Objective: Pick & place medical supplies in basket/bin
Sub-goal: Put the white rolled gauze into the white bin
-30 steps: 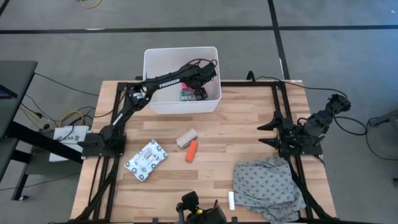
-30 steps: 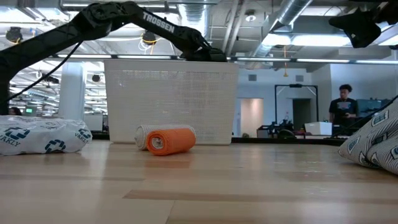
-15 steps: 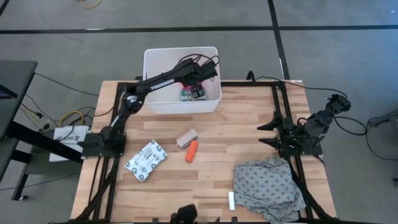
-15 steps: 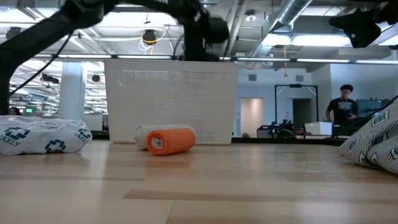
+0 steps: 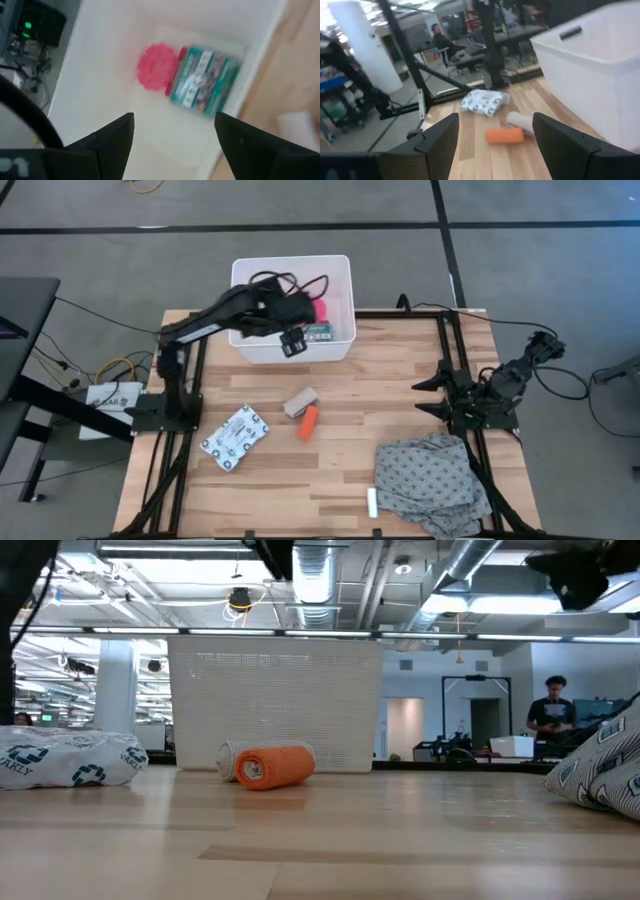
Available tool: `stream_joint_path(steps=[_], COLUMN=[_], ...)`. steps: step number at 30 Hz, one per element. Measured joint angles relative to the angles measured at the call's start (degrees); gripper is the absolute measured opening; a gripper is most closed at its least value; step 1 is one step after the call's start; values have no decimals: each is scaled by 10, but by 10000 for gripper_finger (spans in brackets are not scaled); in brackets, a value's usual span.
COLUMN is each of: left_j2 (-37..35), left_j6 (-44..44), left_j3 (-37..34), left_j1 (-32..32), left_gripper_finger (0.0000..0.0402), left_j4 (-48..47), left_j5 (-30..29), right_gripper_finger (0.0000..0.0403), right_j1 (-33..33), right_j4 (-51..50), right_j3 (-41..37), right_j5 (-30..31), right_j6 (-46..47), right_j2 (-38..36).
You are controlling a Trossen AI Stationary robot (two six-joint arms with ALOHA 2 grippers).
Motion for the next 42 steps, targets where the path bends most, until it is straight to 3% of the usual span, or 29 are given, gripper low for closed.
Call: stream_joint_path(steps=[3,8,13,25,30,37,42], left_j2=[-39,-78,-96,-95,-95,-95,-95], left_j6=[-37,-61,-65,-51,-47,-40,-40], left_j3=[0,0,0,0,0,0,0], left_j1=[-33,-84,-131,-209,-224,-226,-230], left_gripper_finger=[270,270,270,270,270,270,270], left_j4=[0,1,2,2,2,2,2], left_j5=[5,1,0,-15,-33,-46,-45], right_gripper_finger=[249,249,249,249,249,249,249], right_j1=[0,0,-10,-51,-71,-93,-98], right_j4=[91,285,426,501,456,190,163], right_j3=[0,0,0,25,133,330,388], right_j5=[-69,-186,-183,-210,-281,-277,-277], right_j6=[-82,-193,-162,-98,-96,-99,-52], right_j2=[32,153,291,500,595,676,737])
